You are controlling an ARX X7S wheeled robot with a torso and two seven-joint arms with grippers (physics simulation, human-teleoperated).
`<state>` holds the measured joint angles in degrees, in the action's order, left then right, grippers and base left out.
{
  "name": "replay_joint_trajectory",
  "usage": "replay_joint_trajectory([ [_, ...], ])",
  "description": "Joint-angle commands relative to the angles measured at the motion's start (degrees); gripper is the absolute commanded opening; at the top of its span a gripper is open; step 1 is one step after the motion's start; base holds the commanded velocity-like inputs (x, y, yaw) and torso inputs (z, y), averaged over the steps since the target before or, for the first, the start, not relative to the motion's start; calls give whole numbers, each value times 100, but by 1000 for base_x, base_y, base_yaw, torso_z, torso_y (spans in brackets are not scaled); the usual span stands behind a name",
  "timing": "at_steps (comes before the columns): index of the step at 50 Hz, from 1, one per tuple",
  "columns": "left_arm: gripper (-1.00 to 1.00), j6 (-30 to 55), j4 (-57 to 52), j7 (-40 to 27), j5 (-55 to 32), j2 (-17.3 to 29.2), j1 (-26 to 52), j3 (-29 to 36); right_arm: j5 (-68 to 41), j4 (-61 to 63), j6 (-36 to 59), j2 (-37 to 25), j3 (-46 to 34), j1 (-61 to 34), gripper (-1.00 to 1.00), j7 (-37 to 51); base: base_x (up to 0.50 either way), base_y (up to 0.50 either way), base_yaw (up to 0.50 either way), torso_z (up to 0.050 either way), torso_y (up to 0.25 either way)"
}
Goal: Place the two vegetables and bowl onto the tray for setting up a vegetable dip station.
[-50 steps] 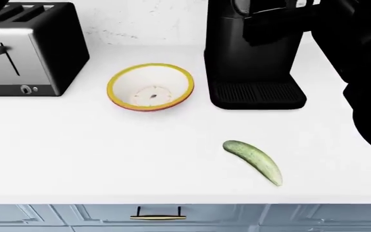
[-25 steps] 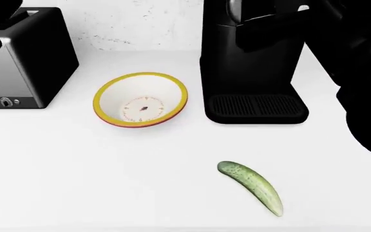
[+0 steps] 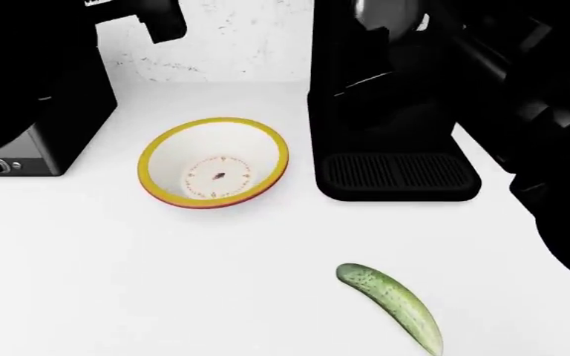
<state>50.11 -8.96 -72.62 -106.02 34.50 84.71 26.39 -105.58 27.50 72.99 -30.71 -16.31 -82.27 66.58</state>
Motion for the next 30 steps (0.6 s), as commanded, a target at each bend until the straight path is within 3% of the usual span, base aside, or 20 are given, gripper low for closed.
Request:
replay_joint_trajectory([
  [1, 100, -524, 253, -105, -723, -222, -440, -291, -1457, 182, -329, -348, -45, 98, 100, 204, 0, 0, 0, 0, 0],
  [10, 100, -943, 429, -373, -1001, -316, -669, -464, -2554, 473, -696, -786, -210, 113, 100, 471, 0, 0, 0, 0, 0],
  [30, 100, -1525, 471, -970, -1293, -383, -959, -608, -2946, 1123, -1085, -1252, -226, 601, 100, 772, 0, 0, 0, 0, 0],
])
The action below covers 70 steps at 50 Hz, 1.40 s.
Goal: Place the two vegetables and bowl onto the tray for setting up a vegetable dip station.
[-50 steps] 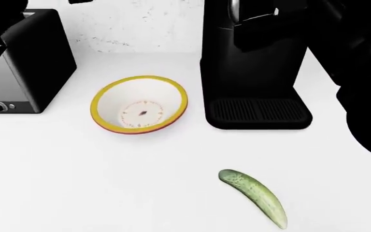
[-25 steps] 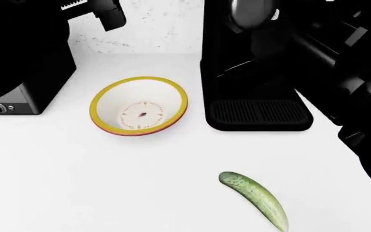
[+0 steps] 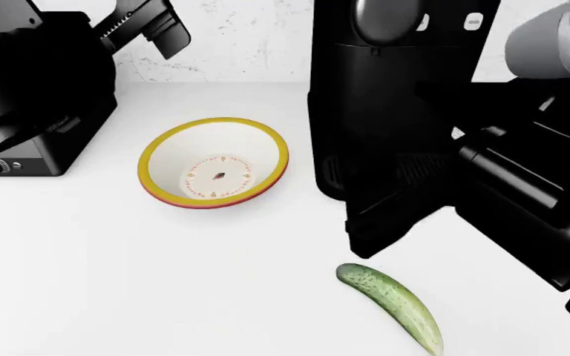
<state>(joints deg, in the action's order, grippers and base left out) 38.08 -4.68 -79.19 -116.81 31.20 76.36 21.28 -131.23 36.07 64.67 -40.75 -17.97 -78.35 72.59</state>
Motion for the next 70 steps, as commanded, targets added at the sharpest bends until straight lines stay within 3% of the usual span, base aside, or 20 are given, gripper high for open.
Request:
replay_joint_trajectory([
  [1, 100, -322, 43, -313, -214, -53, -123, -97, -566, 282, -355, -313, -143, 262, 100, 232, 0, 0, 0, 0, 0],
  [11, 100, -286, 41, -243, -203, -38, -52, -36, -1295, 587, -495, -754, -715, 542, 100, 457, 0, 0, 0, 0, 0],
  [42, 100, -367, -9, -225, -237, 13, -40, 61, -576, 756, -253, -1192, -599, 1809, 100, 65, 0, 0, 0, 0, 0],
  [70, 100, -448, -4, -165, -257, 39, -52, 141, -205, 576, 71, -1332, -748, 2198, 100, -228, 0, 0, 0, 0, 0],
])
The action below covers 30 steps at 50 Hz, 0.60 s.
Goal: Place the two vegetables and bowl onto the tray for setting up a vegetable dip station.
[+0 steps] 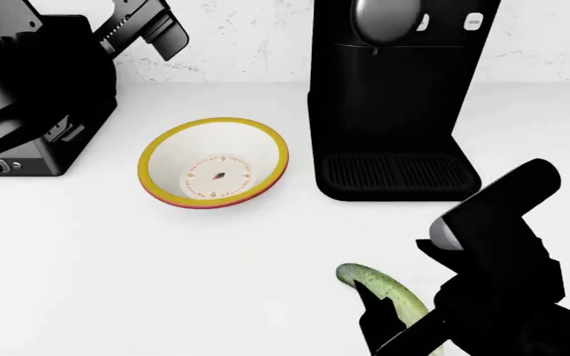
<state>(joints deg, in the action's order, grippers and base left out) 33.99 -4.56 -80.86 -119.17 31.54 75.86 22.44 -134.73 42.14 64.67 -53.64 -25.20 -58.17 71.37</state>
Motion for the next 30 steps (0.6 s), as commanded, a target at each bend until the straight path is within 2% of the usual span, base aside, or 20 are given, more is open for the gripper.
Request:
replay_joint_trajectory([
  [1, 100, -40, -15, 5, -16, 10, -2, 29, 169, -32, 77, -37, -25, 198, 100, -118, 0, 0, 0, 0, 0],
  [14, 100, -75, -52, 13, -33, 23, -14, 66, 570, -4, 142, -113, 162, 749, 100, -419, 0, 0, 0, 0, 0],
  [30, 100, -109, -31, 21, -39, 35, 23, 123, 756, -333, 581, -51, -69, 688, 100, -743, 0, 0, 0, 0, 0],
])
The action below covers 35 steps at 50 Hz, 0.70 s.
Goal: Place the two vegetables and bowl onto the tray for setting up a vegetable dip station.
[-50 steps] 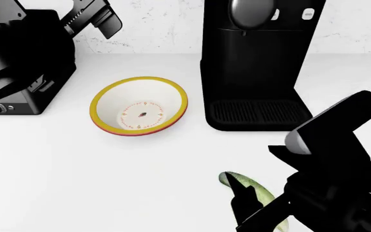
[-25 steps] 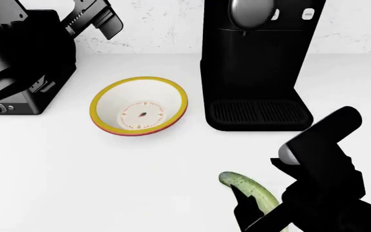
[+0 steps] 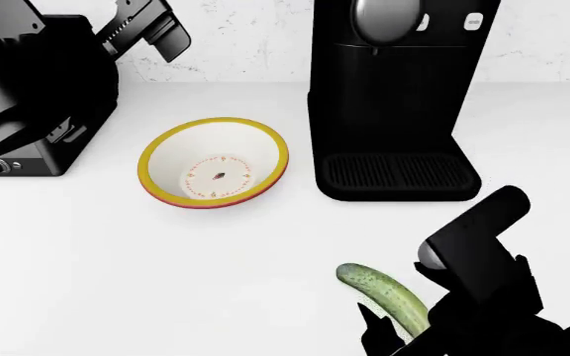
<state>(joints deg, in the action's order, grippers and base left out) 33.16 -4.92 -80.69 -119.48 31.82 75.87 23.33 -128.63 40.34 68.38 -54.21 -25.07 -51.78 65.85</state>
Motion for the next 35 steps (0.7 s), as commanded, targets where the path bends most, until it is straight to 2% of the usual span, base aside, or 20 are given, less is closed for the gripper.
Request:
replay_joint_trajectory([
  [1, 100, -26, 5, 11, -10, 10, 17, 36, 164, -167, 218, 9, -84, 65, 100, -208, 0, 0, 0, 0, 0],
  [27, 100, -99, -19, 30, -41, 36, 7, 105, 503, -153, 257, -34, -196, 611, 100, -406, 0, 0, 0, 0, 0],
  [28, 100, -97, -20, 31, -39, 43, 8, 110, 492, -156, 248, -36, -204, 606, -100, -399, 0, 0, 0, 0, 0],
  [35, 100, -121, -29, 16, -70, 52, 30, 116, 411, -122, 205, -45, -274, 574, -100, -352, 0, 0, 0, 0, 0],
])
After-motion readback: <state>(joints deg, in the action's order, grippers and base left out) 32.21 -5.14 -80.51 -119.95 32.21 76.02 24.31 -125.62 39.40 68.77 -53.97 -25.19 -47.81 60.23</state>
